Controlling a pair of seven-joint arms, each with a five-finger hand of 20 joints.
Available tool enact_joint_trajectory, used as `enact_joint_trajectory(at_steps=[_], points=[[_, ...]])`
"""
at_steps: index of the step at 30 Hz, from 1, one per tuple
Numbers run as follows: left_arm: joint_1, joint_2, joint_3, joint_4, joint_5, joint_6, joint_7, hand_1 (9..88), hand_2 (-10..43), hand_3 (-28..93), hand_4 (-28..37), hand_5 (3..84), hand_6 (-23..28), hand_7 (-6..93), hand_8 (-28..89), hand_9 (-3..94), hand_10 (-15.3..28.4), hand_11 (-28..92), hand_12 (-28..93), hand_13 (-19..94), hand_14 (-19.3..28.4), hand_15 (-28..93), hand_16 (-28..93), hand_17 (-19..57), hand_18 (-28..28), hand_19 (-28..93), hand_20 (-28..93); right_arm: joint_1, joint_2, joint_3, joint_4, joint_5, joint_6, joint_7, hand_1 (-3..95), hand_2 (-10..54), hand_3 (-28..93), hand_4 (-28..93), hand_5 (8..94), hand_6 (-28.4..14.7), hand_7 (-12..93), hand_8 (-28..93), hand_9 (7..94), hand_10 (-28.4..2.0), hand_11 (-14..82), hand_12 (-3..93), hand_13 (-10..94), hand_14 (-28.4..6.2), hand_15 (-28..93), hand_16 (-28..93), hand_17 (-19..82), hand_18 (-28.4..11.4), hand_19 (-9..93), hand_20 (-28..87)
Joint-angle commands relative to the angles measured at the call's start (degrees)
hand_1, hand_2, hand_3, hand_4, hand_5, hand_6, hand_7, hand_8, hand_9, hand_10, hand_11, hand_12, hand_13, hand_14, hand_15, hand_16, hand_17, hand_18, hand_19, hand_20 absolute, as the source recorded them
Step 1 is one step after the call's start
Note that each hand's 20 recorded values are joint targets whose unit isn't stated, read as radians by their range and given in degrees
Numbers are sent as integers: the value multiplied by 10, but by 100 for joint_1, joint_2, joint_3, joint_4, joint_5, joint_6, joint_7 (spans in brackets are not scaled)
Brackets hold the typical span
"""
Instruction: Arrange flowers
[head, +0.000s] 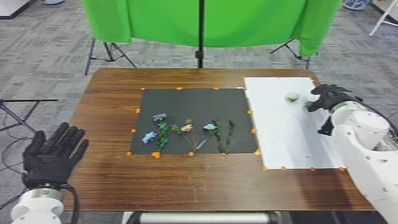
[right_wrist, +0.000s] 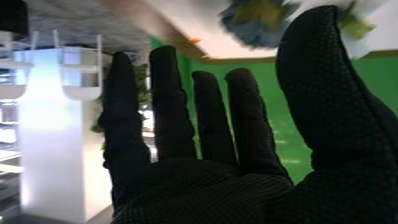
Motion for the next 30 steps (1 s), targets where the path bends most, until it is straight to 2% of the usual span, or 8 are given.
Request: enact_joint_trajectory(at_steps=[1,3,6,10,12,15,23,30], points=[[-56,-49,145,59,-76,78,-34,286,161,692,-283,496,103,117,-92,454,157,223,107,396,149,391,-65,-58,141,393,141,359,-245,-336,129,-79,-507,404,481,-95,695,-283,423,10,127,-113,445,-69,57,117,489,-83,188,251,195,-177,622,298],[-67,-47,150,64,-46,69,-51,286,161,692,-283,496,103,117,-91,453,157,223,107,397,149,391,-65,-58,141,393,141,284,-286,-327,184,-145,-552,414,507,-95,713,-283,452,11,136,-117,470,-72,63,119,518,-83,211,249,210,-176,637,305],[-60,-77,138,93,-32,71,-69,286,161,692,-283,496,103,117,-91,454,157,223,107,396,149,391,-65,-58,141,394,141,63,-276,-327,235,-305,-237,324,553,-95,724,-283,531,27,172,-135,536,-72,90,129,553,-73,251,243,224,-169,657,316],[6,-136,96,72,-28,104,-70,287,161,692,-283,496,103,116,-91,454,157,223,107,396,149,391,-65,-58,141,394,141,-214,-262,-278,129,-238,230,220,647,-95,617,-283,635,54,186,-114,642,-58,109,157,629,-39,204,387,251,-159,696,382],[35,-155,84,64,-41,82,-59,287,161,692,-283,496,103,116,-91,454,157,223,107,396,149,392,-65,-58,141,394,141,-357,-322,-140,9,-127,478,193,667,-95,598,-283,695,53,199,-41,716,-57,71,229,665,-35,191,429,262,-156,705,414],[41,-170,93,63,-6,85,-66,287,161,692,-283,496,102,117,-91,455,157,223,106,396,150,391,-65,-58,141,394,141,-635,-419,102,-344,285,885,477,659,-95,614,-283,752,54,205,-24,787,-59,31,281,686,-36,191,442,267,-155,700,426],[117,-169,27,-2,-19,18,-65,286,161,692,-283,496,102,116,-92,455,157,223,107,397,149,391,-65,-58,141,393,141,-1100,-311,120,-1462,661,1143,-102,637,-85,645,-283,757,50,184,-19,794,-63,23,282,689,-39,188,441,268,-159,695,423],[38,-156,59,23,12,6,-115,286,160,692,-283,496,102,117,-91,455,156,223,107,397,149,391,-65,-58,141,393,141,-982,-314,-661,-2038,637,1106,-875,630,-86,658,-283,739,51,177,-21,763,-64,37,262,680,-39,189,438,261,-157,693,420]])
